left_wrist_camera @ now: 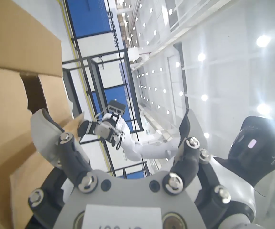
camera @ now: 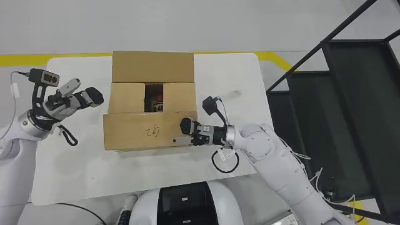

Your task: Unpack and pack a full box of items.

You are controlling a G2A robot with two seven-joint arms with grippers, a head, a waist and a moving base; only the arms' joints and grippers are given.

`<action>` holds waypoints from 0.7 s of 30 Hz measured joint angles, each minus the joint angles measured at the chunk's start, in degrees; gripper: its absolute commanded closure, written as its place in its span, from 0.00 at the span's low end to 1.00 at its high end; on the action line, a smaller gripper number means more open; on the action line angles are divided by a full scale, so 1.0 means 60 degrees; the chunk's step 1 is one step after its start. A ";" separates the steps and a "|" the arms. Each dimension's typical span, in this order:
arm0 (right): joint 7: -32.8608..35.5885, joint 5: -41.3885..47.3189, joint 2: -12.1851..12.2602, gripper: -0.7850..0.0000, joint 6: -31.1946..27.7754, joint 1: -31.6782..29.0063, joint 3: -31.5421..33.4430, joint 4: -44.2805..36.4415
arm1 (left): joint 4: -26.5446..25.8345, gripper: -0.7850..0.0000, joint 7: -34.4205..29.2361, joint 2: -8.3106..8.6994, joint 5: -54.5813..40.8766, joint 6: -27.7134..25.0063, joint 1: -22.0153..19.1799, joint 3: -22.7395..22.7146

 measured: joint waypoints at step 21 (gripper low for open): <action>-0.0064 0.0136 0.0040 0.00 0.0103 0.0022 -0.0031 0.0019 | 0.3872 0.00 0.1048 -0.0576 0.0771 -0.1430 -0.3018 0.2209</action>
